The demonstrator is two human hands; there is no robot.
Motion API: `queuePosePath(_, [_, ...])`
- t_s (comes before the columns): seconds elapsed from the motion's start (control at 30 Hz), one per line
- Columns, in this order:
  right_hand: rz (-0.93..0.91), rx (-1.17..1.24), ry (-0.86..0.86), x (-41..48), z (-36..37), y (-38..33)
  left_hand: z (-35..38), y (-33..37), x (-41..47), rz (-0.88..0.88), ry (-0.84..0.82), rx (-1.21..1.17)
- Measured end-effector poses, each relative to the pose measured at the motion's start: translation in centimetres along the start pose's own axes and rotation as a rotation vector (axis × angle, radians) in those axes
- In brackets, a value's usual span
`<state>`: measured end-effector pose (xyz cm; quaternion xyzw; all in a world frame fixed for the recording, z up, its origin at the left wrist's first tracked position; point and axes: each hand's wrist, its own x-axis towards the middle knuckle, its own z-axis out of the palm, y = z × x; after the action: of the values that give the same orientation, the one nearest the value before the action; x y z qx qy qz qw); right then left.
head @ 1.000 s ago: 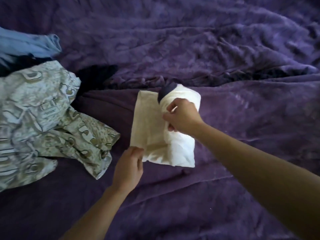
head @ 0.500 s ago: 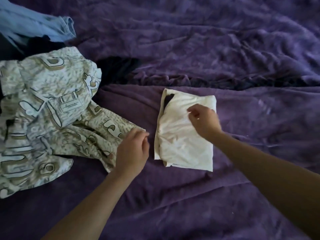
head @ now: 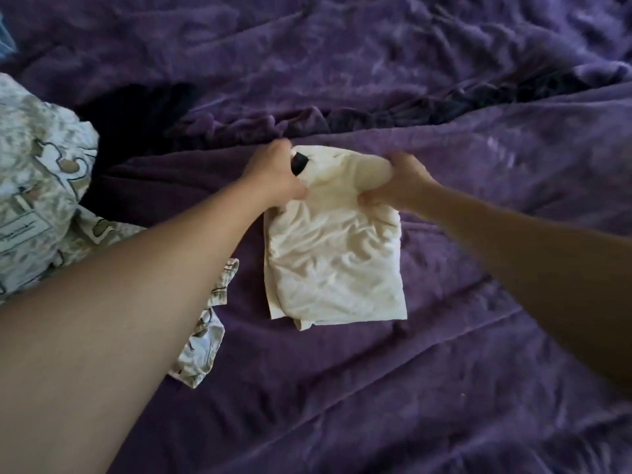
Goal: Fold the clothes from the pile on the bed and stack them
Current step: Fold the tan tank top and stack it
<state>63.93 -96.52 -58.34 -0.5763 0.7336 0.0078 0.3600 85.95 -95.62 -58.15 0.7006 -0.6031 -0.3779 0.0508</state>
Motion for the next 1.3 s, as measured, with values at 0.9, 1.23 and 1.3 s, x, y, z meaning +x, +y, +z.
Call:
queuePosePath(0.9, [-0.246,0.211,0.455,-43.1,-30.6,34.0,10.8,40.2,-38.3,0.558,-0.033,-0.343])
queuePosePath(1.23, [-0.008,0.249,0.607,-49.1,-41.1,50.0,23.3,55.7,-41.8,0.602,-0.222,-0.463])
queuePosePath(1.3, [0.021,0.196,0.602,-48.4,-42.9,52.1,25.5,57.7,-41.0,0.567,-0.271,-0.505])
